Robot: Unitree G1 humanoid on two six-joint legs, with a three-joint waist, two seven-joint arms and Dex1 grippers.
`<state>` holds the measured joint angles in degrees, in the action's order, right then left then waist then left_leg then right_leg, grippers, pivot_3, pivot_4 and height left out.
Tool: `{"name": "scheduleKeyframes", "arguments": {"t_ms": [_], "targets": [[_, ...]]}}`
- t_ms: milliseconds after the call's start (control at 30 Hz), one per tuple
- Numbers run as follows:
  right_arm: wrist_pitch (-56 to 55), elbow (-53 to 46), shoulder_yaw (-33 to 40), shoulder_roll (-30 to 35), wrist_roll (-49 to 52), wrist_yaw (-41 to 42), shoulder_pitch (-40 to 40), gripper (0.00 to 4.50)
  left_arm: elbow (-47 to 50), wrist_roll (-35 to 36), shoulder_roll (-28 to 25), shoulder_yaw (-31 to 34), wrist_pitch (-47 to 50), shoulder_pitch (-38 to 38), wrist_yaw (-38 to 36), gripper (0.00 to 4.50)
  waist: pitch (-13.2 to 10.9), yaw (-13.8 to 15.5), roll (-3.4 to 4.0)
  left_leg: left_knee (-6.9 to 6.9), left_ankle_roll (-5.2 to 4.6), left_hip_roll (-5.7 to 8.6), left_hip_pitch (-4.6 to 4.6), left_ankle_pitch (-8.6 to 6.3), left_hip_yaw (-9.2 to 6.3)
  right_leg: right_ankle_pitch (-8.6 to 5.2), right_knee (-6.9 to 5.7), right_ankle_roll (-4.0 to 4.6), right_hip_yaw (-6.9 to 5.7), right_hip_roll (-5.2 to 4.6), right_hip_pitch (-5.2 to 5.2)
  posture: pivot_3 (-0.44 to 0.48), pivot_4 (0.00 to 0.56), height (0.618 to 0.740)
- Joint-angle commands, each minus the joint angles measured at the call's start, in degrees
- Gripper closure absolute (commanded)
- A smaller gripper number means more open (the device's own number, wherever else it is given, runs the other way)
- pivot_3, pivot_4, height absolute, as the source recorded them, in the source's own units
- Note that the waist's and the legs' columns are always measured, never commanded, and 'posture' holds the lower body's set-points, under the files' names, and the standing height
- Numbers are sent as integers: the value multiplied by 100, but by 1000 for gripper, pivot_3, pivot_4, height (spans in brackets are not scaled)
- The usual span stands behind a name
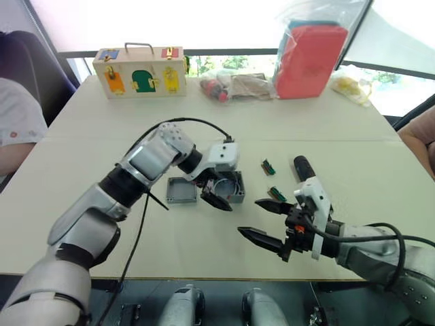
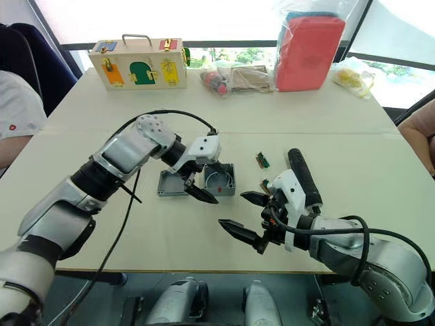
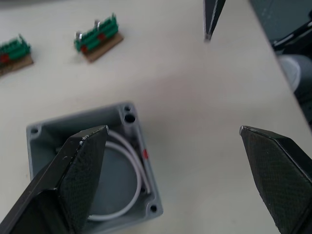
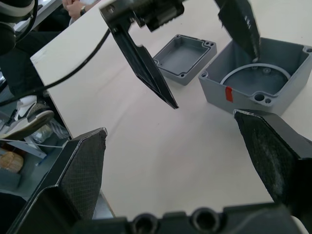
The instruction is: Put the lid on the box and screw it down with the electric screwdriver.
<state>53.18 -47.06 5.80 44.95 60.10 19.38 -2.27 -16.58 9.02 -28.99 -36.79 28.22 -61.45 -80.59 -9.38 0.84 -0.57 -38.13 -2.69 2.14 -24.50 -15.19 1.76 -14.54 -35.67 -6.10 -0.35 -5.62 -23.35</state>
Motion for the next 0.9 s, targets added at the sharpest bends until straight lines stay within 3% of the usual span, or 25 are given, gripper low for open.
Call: {"name": "scheduleKeyframes", "arguments": {"t_ms": [33,267,367,700,900], "targets": [[6,-190,167,147,116,-2,-107,0,-168,-391,165,-48,-122,-164,-38,46,0,-6,0,0,0,1,0,0,0,0,0,0,0,-2,0,0,150,740],[35,-212,141,137,253,-195,-207,0,-459,-735,466,-28,-239,-133,-176,46,0,-8,-1,-2,0,0,-1,0,-2,0,-5,-1,0,-3,-1,0,150,740],[29,-241,123,80,313,-351,-204,0,-608,-927,566,-87,-412,-133,-238,712,0,-9,-1,-2,0,0,-1,0,-2,0,-5,-1,0,-4,-2,0,150,740],[2,-305,103,5,504,-738,-228,0,-1066,-1367,793,-64,-880,-118,-365,4235,0,-5,-1,-4,0,-1,-1,0,-3,1,-10,-1,0,-7,-3,0,150,740],[109,-445,147,271,876,-630,10,0,-1658,-1246,865,206,-1876,-415,-817,4378,1,2,-1,-9,0,0,-1,0,-5,1,-13,-2,-2,-9,0,0,150,740]]}}
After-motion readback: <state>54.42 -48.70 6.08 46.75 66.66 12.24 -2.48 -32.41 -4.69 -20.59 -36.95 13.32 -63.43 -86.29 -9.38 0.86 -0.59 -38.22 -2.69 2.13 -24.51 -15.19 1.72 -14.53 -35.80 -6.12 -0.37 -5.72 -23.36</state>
